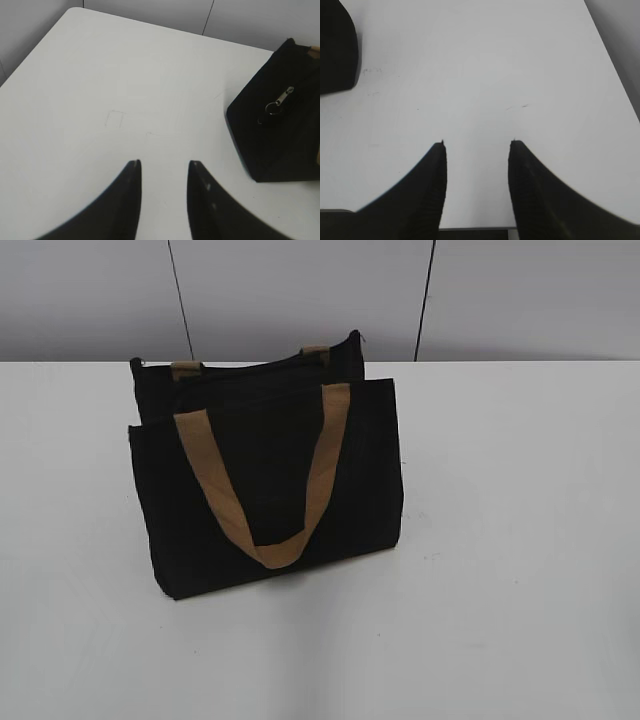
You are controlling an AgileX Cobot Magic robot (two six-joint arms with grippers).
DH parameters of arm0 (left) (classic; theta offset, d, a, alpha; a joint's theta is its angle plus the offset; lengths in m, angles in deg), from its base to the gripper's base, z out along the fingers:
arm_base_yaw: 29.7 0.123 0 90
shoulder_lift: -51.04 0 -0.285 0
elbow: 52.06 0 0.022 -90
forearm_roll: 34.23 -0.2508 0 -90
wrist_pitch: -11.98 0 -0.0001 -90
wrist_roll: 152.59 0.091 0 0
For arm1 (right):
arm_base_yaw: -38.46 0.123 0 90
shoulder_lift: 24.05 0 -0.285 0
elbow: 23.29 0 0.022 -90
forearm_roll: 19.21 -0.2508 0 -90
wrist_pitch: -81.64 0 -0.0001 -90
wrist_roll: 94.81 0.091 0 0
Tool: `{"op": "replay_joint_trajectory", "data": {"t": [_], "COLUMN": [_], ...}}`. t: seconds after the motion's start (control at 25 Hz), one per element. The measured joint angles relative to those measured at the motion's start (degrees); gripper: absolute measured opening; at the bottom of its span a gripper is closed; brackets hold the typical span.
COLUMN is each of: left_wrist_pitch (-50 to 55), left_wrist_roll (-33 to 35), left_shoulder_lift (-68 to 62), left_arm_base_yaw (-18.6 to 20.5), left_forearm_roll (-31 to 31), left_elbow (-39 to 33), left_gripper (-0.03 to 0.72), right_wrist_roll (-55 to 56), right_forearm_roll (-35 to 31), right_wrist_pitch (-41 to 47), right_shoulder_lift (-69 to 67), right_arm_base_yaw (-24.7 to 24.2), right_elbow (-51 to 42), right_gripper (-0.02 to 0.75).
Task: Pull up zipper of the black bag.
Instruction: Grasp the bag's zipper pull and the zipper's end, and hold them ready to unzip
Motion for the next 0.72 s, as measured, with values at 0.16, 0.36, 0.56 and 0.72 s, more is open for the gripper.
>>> {"op": "replay_joint_trajectory", "data": {"t": [0.16,0.36,0.56,0.72], "left_wrist_pitch": [0.00,0.00,0.00,-2.59], "left_wrist_roll": [0.00,0.00,0.00,3.26], "left_shoulder_lift": [0.00,0.00,0.00,-2.39], "left_arm_base_yaw": [0.00,0.00,0.00,0.00], "left_forearm_roll": [0.00,0.00,0.00,1.39], "left_elbow": [0.00,0.00,0.00,1.01], "left_gripper": [0.239,0.239,0.240,0.255], "right_wrist_roll": [0.00,0.00,0.00,0.00], "right_forearm_roll": [0.00,0.00,0.00,0.00], "right_wrist_pitch": [0.00,0.00,0.00,0.00], "right_shoulder_lift": [0.00,0.00,0.00,0.00], "right_arm_base_yaw": [0.00,0.00,0.00,0.00], "right_elbow": [0.00,0.00,0.00,0.00], "right_gripper": [0.323,0.323,0.323,0.323]}}
